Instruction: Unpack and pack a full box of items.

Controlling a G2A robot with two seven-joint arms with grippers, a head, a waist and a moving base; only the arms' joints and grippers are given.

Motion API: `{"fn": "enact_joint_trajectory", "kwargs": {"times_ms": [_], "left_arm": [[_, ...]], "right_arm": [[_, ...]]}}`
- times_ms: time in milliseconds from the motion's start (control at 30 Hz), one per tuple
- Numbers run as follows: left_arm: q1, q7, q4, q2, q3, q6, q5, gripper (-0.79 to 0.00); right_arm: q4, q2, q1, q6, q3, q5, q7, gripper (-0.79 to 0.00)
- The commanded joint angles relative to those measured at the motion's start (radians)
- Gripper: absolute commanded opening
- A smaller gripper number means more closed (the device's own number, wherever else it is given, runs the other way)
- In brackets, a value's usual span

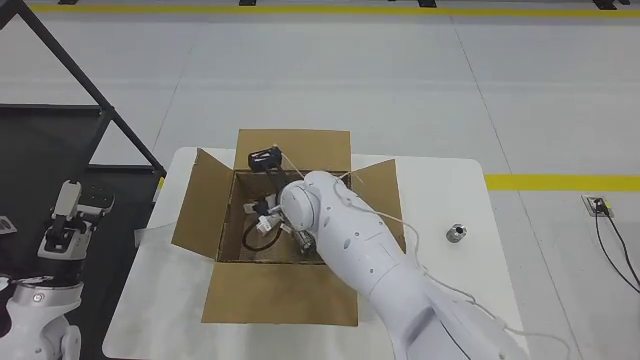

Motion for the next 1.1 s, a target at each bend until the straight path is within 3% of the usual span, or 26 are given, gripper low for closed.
{"fn": "enact_joint_trajectory", "kwargs": {"times_ms": [0,100,233,433,533,633,1067], "left_arm": [[0.002,0.003,0.000,0.000,-0.001,-0.002,0.000,0.000],[0.006,0.004,-0.002,0.000,-0.002,-0.004,-0.001,0.000],[0.013,0.007,-0.008,-0.001,-0.003,-0.010,-0.002,0.000],[0.017,0.009,-0.011,-0.002,-0.002,-0.011,-0.002,0.000],[0.017,0.009,-0.011,-0.002,-0.002,-0.011,-0.002,0.000],[0.017,0.009,-0.011,-0.002,-0.002,-0.011,-0.002,0.000],[0.017,0.009,-0.011,-0.002,-0.002,-0.011,-0.002,0.000]], "right_arm": [[-0.029,0.014,-0.009,-0.041,0.005,-0.016,-0.024,0.000],[-0.097,0.039,-0.034,-0.080,0.007,-0.060,-0.053,0.000],[-0.281,0.084,-0.112,-0.036,0.021,-0.141,-0.071,0.000],[-0.796,0.198,-0.362,0.103,0.123,-0.355,0.066,0.000],[-1.068,0.251,-0.520,0.110,0.195,-0.478,0.167,0.000],[-1.246,0.280,-0.637,0.097,0.250,-0.542,0.199,0.000],[-1.293,0.286,-0.672,0.118,0.275,-0.557,0.189,0.000]]}}
